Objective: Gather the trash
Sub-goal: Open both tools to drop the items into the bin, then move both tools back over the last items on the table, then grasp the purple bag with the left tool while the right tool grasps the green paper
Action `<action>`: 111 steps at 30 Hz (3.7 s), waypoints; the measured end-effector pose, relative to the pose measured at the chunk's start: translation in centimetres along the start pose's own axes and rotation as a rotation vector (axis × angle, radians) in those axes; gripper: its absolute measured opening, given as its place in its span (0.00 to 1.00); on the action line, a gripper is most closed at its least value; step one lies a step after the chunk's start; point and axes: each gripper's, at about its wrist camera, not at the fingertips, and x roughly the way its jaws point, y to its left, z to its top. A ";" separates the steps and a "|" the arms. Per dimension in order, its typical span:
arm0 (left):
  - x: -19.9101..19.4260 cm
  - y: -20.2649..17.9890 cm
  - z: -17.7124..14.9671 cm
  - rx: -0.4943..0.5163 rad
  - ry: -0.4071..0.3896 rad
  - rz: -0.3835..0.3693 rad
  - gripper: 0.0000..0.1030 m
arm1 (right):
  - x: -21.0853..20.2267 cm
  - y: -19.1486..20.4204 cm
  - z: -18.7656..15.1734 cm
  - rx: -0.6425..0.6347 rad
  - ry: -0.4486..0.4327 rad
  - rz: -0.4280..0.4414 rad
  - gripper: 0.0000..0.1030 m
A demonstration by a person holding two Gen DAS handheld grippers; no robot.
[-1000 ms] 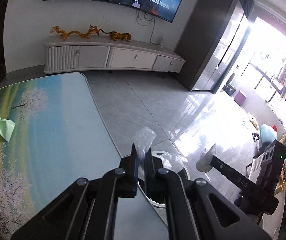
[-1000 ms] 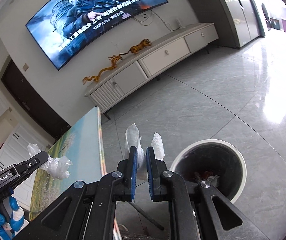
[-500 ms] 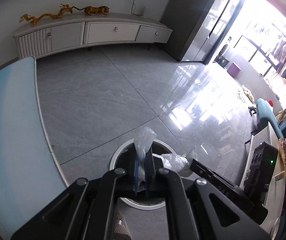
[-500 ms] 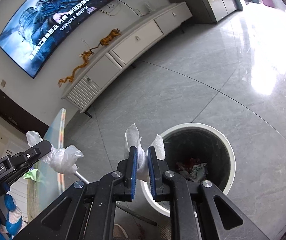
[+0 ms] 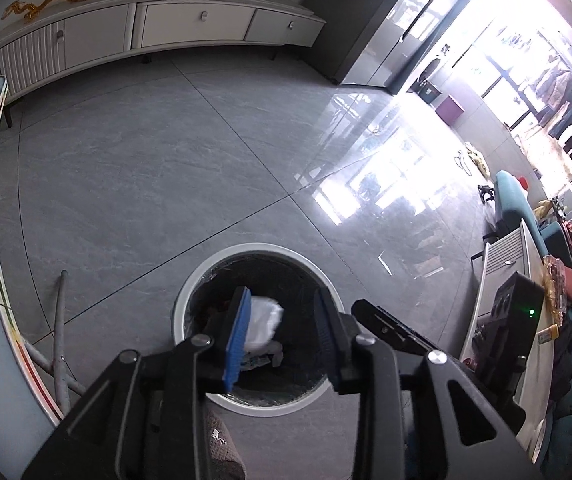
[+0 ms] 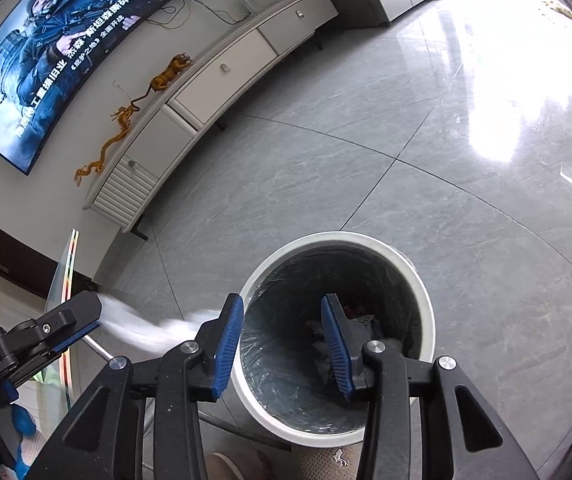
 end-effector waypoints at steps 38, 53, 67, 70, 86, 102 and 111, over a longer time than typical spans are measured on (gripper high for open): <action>-24.2 5.7 -10.6 -0.078 -0.506 0.482 0.49 | -8.1 13.8 -3.9 -0.332 -0.135 0.062 0.54; -31.0 10.4 -13.4 -0.191 -0.597 0.530 0.50 | -9.6 20.4 -6.5 -0.468 -0.135 0.136 0.54; -37.9 15.3 -13.8 -0.292 -0.685 0.547 0.50 | -11.1 28.0 -9.1 -0.618 -0.126 0.229 0.54; -39.1 16.7 -12.9 -0.310 -0.689 0.558 0.49 | -11.2 29.7 -9.2 -0.648 -0.122 0.254 0.54; -42.5 28.6 -5.6 -0.405 -0.559 0.521 0.50 | -5.6 39.2 -10.5 -0.858 -0.033 0.373 0.59; -31.4 42.3 -3.5 -0.585 -0.302 0.484 0.50 | 8.8 45.5 -15.9 -1.082 0.208 0.510 0.70; -27.4 45.5 -3.8 -0.641 -0.264 0.503 0.50 | 14.0 47.2 -17.6 -1.104 0.272 0.547 0.72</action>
